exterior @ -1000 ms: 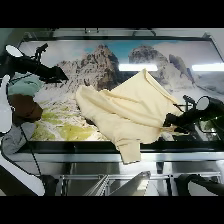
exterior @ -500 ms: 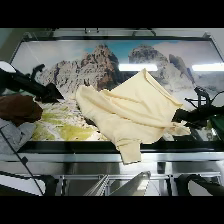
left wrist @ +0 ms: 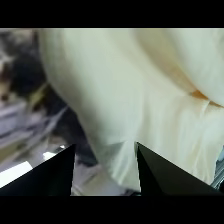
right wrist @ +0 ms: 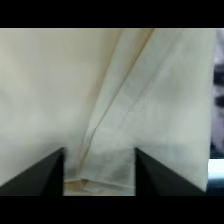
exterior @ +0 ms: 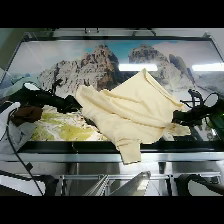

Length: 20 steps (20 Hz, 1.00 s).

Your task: Fold the shirts.

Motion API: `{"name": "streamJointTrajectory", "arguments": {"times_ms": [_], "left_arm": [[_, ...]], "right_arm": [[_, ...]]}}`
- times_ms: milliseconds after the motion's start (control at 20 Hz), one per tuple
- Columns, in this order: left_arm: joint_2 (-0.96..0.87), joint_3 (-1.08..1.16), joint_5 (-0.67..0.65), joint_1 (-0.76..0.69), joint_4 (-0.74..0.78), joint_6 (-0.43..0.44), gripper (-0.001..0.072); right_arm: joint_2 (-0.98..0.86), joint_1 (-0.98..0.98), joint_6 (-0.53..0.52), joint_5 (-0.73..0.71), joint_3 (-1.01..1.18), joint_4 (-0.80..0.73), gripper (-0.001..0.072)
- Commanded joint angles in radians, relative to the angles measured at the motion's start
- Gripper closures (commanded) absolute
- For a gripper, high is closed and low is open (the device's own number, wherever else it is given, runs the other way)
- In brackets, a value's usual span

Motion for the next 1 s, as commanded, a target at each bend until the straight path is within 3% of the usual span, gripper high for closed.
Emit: {"name": "streamJointTrajectory", "arguments": {"times_ms": [0, 50, 100, 150, 200, 500, 700, 850, 950], "left_arm": [[-0.09, 0.103, 0.008, -0.074, -0.029, 0.0, 0.0305], [-0.119, 0.14, -0.013, -0.09, -0.027, 0.0, 0.0307], [-0.143, 0.17, -0.036, -0.102, -0.027, 0.0, 0.042], [-0.167, 0.208, -0.065, -0.109, -0.02, 0.001, 0.0643], [-0.188, 0.25, -0.091, -0.111, -0.021, 0.001, 0.0706], [-0.205, 0.549, -0.098, 0.0, 0.04, -0.072, 0.0704], [-0.213, 0.738, -0.104, 0.071, 0.167, -0.089, 0.0687], [-0.278, 0.86, -0.221, 0.1, 0.172, -0.089, 0.0686], [-0.331, 0.895, -0.32, 0.1, 0.171, -0.089, 0.0688]], "right_arm": [[-0.013, -0.001, -0.006, -0.047, 0.006, -0.006, 0.0534], [-0.013, -0.001, -0.006, -0.046, 0.006, -0.005, 0.0633], [-0.013, -0.001, -0.006, -0.043, 0.006, -0.003, 0.0695], [-0.013, -0.001, -0.006, -0.042, 0.006, -0.003, 0.0696], [-0.013, -0.001, -0.006, -0.039, 0.006, -0.003, 0.0696], [0.031, -0.021, 0.032, 0.049, -0.009, 0.024, 0.0698], [0.14, -0.022, -0.017, 0.017, -0.18, 0.345, 0.0699], [0.214, -0.02, -0.158, -0.046, -0.343, 0.656, 0.0698], [0.232, -0.022, -0.184, -0.049, -0.378, 0.688, 0.0698]]}}
